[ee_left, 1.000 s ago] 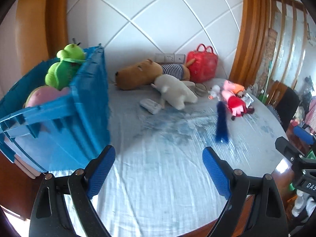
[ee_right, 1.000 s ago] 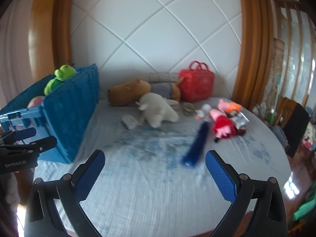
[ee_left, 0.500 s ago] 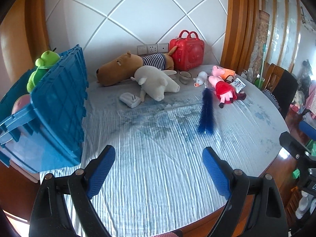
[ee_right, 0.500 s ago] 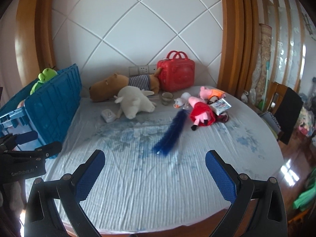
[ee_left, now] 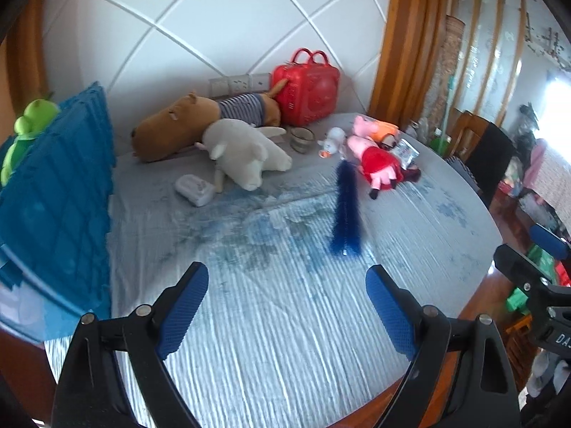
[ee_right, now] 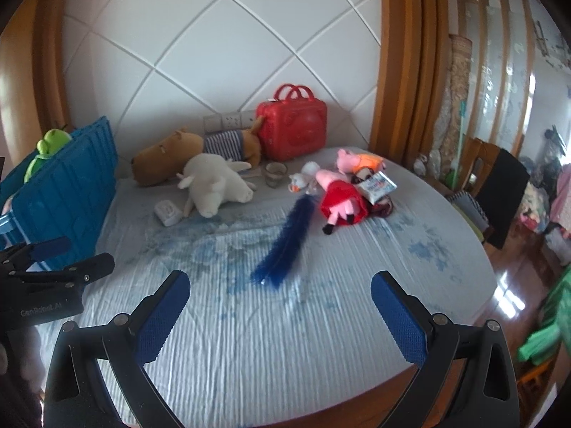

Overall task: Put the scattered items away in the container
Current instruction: 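Withdraw both open grippers from the crate and move over the bed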

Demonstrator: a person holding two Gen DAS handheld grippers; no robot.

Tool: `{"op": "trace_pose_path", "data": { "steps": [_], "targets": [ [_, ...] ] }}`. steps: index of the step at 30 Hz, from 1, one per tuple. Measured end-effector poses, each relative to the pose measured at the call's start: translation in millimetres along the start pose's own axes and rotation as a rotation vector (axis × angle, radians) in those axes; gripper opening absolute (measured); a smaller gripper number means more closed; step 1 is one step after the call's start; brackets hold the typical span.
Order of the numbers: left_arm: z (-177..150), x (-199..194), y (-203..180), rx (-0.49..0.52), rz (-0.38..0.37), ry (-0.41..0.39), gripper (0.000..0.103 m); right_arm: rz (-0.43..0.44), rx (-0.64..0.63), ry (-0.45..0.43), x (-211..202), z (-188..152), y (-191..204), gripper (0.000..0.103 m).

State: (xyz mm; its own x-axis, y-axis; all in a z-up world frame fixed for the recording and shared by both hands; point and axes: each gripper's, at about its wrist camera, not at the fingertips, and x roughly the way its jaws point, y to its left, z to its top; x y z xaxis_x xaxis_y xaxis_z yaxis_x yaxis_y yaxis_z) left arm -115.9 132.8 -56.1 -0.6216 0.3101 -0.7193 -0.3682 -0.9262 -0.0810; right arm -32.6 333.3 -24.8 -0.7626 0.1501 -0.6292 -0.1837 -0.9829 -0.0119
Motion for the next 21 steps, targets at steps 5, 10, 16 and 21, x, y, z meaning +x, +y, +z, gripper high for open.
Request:
{"op": "trace_pose_path", "data": {
  "steps": [5, 10, 16, 21],
  "targets": [
    [9.2, 18.3, -19.6, 0.012, -0.016, 0.020, 0.091, -0.022, 0.032, 0.019, 12.1, 5.5, -18.7, 0.103],
    [17.0, 35.4, -44.0, -0.001, -0.002, 0.029, 0.091, -0.002, 0.051, 0.048, 31.9, 12.3, -48.1, 0.103],
    [31.3, 57.0, -100.1, -0.045, 0.049, 0.025, 0.091, 0.036, -0.007, 0.042, 52.4, 24.8, -100.9, 0.103],
    [40.5, 76.8, -158.2, -0.074, 0.063, 0.037, 0.091, 0.068, -0.024, 0.046, 67.1, 34.6, -165.4, 0.103]
  ]
}}
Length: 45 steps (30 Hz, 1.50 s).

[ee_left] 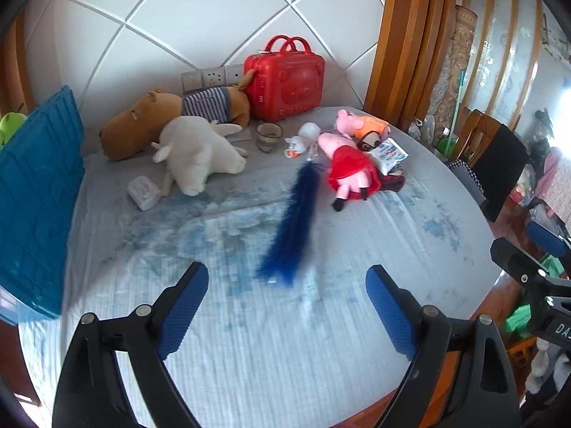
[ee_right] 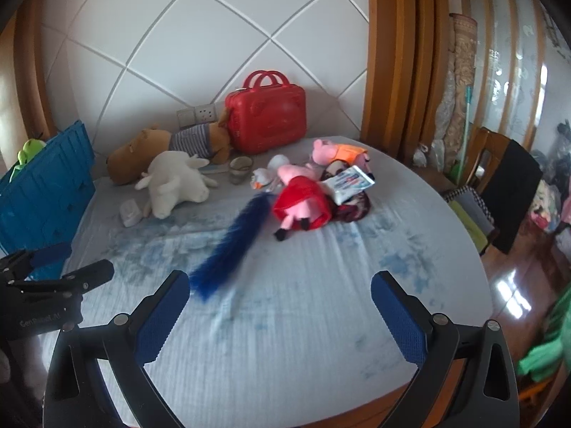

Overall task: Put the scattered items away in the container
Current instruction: 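Withdraw both open grippers from the crate and move over the bed, then lower both grippers toward the alcohol wipes pack and maroon knit hat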

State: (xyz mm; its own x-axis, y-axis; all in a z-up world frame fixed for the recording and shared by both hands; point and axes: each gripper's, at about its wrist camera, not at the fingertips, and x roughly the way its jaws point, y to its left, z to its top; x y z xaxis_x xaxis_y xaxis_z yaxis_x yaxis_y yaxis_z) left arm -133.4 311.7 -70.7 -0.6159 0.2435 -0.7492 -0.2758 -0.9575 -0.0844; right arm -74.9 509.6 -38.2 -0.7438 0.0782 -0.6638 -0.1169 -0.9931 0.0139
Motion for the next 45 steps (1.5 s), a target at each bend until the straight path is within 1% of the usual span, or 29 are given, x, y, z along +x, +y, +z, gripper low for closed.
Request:
{"op": "trace_pose_path", "data": {
  "steps": [3, 5, 8, 11, 13, 16, 19, 21, 26, 29, 32, 35, 39, 42, 45],
  "targets": [
    [4.9, 8.4, -31.8, 0.002, 0.004, 0.010, 0.091, 0.000, -0.012, 0.013, 4.2, 5.3, -34.2, 0.103],
    [9.7, 13.7, -45.8, 0.008, 0.007, 0.016, 0.091, -0.005, -0.002, 0.018, 8.3, 9.4, -54.6, 0.103],
    [19.9, 22.3, -61.7, 0.021, 0.015, 0.021, 0.091, 0.019, 0.022, 0.030, 17.8, 15.1, -76.5, 0.103],
    [30.6, 31.3, -68.1, 0.022, 0.015, 0.015, 0.091, 0.034, 0.036, 0.030, 27.3, 22.5, -88.6, 0.103],
    [38.0, 40.1, -68.9, 0.015, 0.002, 0.014, 0.091, 0.031, 0.035, 0.030, 33.0, 28.8, -92.4, 0.103],
    [49.2, 55.7, -68.5, -0.001, -0.019, 0.018, 0.091, 0.013, 0.026, 0.027, 40.4, 41.6, -95.6, 0.103],
    [57.4, 71.0, -69.3, -0.006, -0.022, 0.034, 0.091, -0.023, 0.016, 0.023, 49.7, 53.3, -98.1, 0.103],
    [62.6, 81.9, -71.1, -0.009, -0.018, 0.048, 0.091, -0.015, 0.027, 0.029, 60.1, 58.9, -102.9, 0.103],
    [78.2, 116.0, -85.7, -0.036, 0.014, 0.090, 0.091, 0.038, 0.037, 0.074, 96.8, 74.1, -123.4, 0.103],
    [88.1, 139.8, -99.4, -0.076, 0.048, 0.115, 0.091, 0.086, 0.034, 0.095, 126.4, 87.1, -142.1, 0.103],
    [102.8, 164.9, -119.5, -0.110, 0.079, 0.131, 0.091, 0.132, 0.008, 0.128, 160.0, 98.7, -164.3, 0.103],
    [123.4, 193.2, -147.8, -0.099, 0.090, 0.127, 0.091, 0.170, -0.001, 0.162, 192.9, 108.2, -193.6, 0.103],
    [155.0, 239.5, -188.0, -0.046, 0.059, 0.124, 0.091, 0.169, 0.007, 0.201, 228.0, 114.1, -231.6, 0.103],
    [172.0, 277.5, -209.9, -0.019, 0.027, 0.167, 0.091, 0.167, 0.018, 0.231, 253.4, 117.5, -258.4, 0.103],
    [180.9, 309.8, -225.2, 0.003, 0.023, 0.205, 0.091, 0.163, 0.041, 0.265, 279.3, 118.5, -278.7, 0.103]
  ]
}}
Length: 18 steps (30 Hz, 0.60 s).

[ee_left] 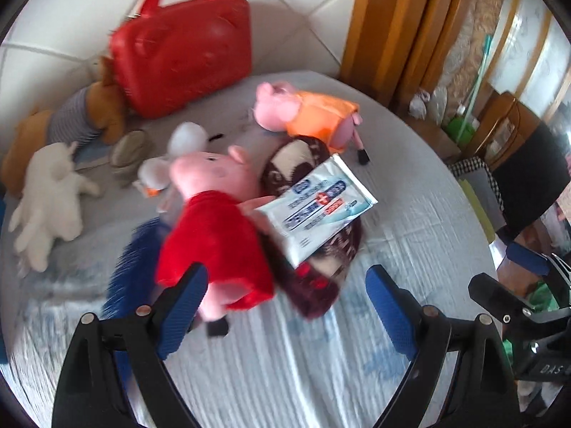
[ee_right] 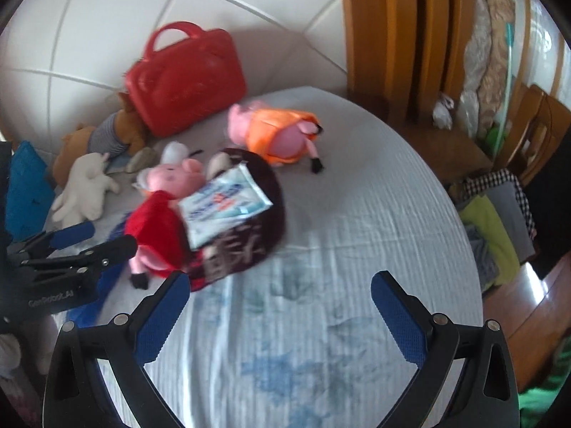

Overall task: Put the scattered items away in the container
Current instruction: 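Lower both grippers toward the alcohol wipes pack and maroon knit hat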

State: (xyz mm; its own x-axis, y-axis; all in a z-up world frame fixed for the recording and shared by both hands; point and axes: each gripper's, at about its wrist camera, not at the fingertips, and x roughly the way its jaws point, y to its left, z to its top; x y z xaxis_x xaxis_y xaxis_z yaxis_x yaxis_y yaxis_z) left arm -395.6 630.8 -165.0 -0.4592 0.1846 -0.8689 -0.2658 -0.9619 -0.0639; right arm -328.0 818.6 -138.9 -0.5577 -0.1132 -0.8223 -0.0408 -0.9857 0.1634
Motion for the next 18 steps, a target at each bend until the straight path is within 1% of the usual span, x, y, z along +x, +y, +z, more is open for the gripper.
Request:
{"op": "trace_pose_path", "data": {
  "steps": [6, 11, 16, 18],
  "targets": [
    [19.0, 58.4, -14.1, 0.022, 0.028, 0.070, 0.091, 0.013, 0.020, 0.038, 41.3, 19.8, -30.5, 0.103],
    [26.5, 102.8, -18.8, 0.040, 0.054, 0.112, 0.091, 0.028, 0.031, 0.047, 78.5, 38.8, -43.7, 0.103],
    [28.4, 126.9, -23.8, 0.066, 0.058, 0.123, 0.091, 0.054, 0.016, 0.084, 109.5, 46.0, -44.2, 0.103],
    [28.0, 130.4, -24.0, 0.077, 0.073, 0.111, 0.091, 0.060, 0.021, 0.095, 118.7, 46.4, -44.9, 0.103]
  ]
}}
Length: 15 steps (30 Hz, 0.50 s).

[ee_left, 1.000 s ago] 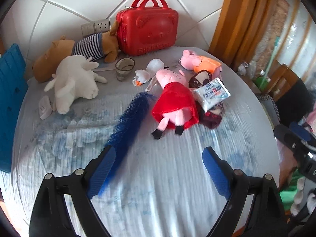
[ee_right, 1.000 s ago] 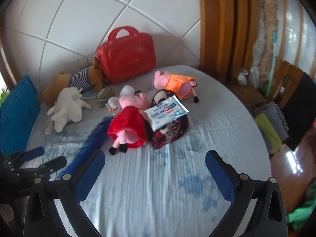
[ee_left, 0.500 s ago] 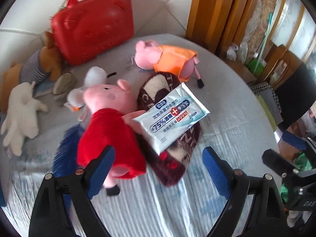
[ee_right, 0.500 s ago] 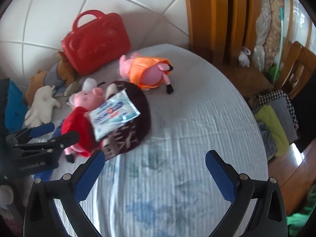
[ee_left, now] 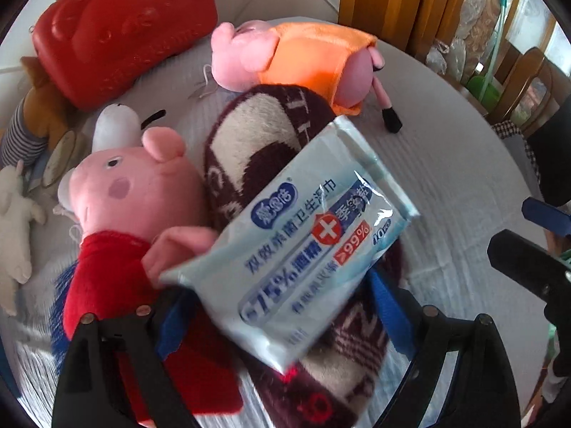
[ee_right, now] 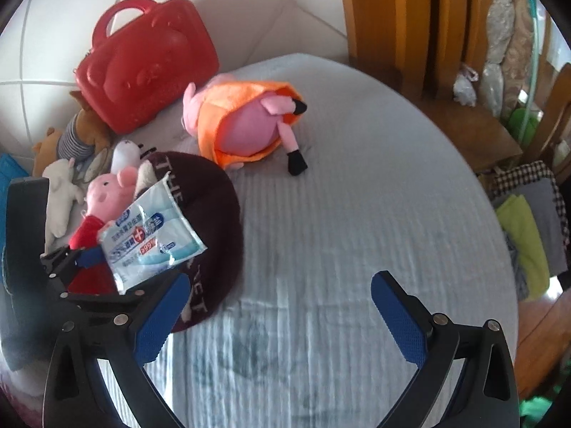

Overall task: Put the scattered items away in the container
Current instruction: 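Lower both grippers toward the alcohol wipes pack and maroon knit hat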

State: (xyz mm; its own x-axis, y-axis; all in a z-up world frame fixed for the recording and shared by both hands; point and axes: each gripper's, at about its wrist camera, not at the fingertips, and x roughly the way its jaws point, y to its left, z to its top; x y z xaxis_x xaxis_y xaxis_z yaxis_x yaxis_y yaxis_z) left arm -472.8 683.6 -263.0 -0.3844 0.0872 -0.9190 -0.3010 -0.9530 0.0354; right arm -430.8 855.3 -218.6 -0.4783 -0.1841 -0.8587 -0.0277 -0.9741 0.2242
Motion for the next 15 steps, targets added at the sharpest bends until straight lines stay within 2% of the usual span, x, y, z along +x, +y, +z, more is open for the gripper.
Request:
{"op": "trace_pose_path", "data": {
  "steps": [1, 3, 5, 6, 9, 15],
  "targets": [
    [0.1, -0.3, 0.9, 0.000, 0.004, -0.014, 0.091, -0.002, 0.002, 0.004, 3.0, 0.5, -0.8, 0.103],
    [1.8, -4.2, 6.8, -0.014, 0.001, -0.033, 0.065, -0.008, 0.004, 0.011, 8.4, 1.5, -2.4, 0.103],
    [3.8, -11.4, 15.9, -0.039, -0.004, -0.041, 0.057, -0.023, -0.001, 0.017, 11.0, 2.6, -2.2, 0.103],
    [4.1, -16.4, 20.9, -0.052, -0.007, -0.047, 0.050, -0.026, -0.005, 0.018, 11.3, 3.2, -1.1, 0.103],
    [3.9, -34.1, 36.5, -0.084, -0.007, -0.074, 0.045, 0.002, -0.024, 0.015, 9.4, 7.7, 10.3, 0.102],
    [-10.3, -69.6, 76.4, -0.167, 0.030, -0.106, 0.045, 0.122, -0.085, 0.007, 17.3, 19.8, 54.6, 0.101]
  ]
}}
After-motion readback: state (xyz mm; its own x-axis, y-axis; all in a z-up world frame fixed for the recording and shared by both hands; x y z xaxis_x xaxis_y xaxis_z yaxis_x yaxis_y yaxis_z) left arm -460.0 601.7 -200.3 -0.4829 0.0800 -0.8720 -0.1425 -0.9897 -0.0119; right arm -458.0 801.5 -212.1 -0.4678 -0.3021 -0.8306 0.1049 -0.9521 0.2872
